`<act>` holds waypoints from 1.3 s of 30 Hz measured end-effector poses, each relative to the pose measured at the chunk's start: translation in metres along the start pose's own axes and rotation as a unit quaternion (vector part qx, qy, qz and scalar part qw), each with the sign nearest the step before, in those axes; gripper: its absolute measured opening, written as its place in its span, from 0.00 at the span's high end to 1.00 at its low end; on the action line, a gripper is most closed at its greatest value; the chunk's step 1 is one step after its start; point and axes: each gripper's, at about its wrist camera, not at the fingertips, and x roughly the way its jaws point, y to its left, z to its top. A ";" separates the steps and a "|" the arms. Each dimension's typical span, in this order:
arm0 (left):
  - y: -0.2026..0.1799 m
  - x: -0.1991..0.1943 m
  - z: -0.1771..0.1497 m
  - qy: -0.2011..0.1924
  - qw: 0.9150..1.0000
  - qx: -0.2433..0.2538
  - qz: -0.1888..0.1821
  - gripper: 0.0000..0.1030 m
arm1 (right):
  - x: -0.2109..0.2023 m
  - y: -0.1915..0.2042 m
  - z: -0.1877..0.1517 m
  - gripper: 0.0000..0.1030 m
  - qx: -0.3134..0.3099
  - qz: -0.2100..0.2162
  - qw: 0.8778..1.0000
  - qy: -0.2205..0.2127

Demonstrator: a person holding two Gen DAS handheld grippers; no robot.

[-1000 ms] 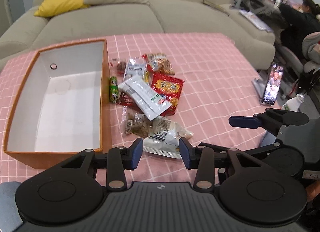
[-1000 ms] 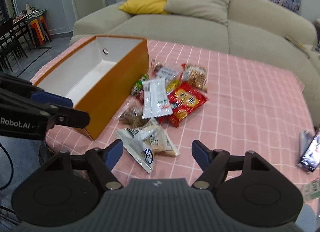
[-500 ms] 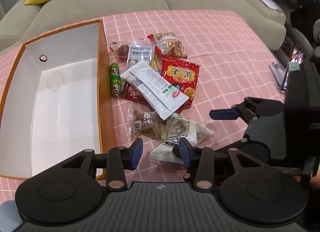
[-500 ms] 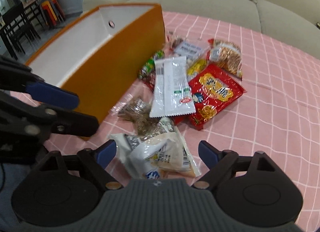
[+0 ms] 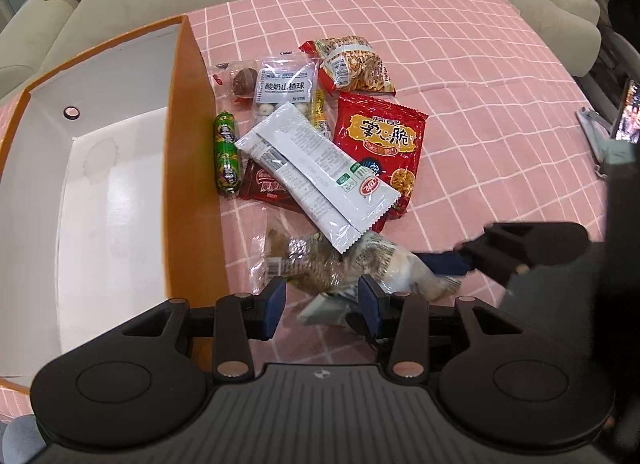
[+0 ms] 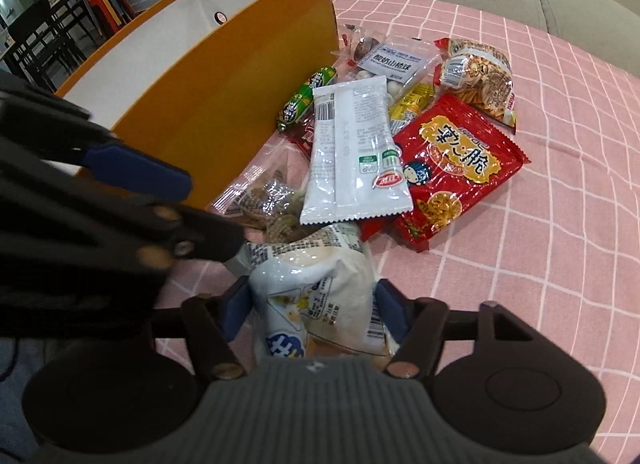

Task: Organize snacks
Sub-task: 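Grasp the clear bag of small packets with the left gripper while the right gripper grasps the white snack bag, then carry both bags over the box and open both grippers to drop them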

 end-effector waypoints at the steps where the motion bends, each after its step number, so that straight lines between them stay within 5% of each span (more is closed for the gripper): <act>1: -0.002 0.003 0.001 0.000 1.000 0.001 0.002 0.52 | -0.002 0.000 -0.001 0.45 -0.004 -0.005 1.000 0.002; 14: -0.028 0.050 0.009 0.008 0.997 0.027 0.075 0.26 | -0.024 -0.039 -0.015 0.45 -0.015 -0.066 0.997 0.026; 19: -0.035 0.060 0.008 0.008 0.990 0.084 0.112 0.26 | -0.024 -0.040 -0.016 0.43 -0.006 -0.067 0.998 0.018; 23: -0.045 0.067 0.003 0.013 0.978 0.158 0.138 0.27 | -0.023 -0.042 -0.015 0.40 0.001 -0.066 0.998 0.015; 29: -0.050 0.070 -0.004 0.010 0.968 0.199 0.152 0.34 | -0.021 -0.043 -0.015 0.40 0.011 -0.063 0.998 0.010; 39: -0.034 0.057 -0.006 -0.009 0.981 0.148 0.126 0.54 | -0.025 -0.040 -0.017 0.45 0.013 -0.063 0.998 0.005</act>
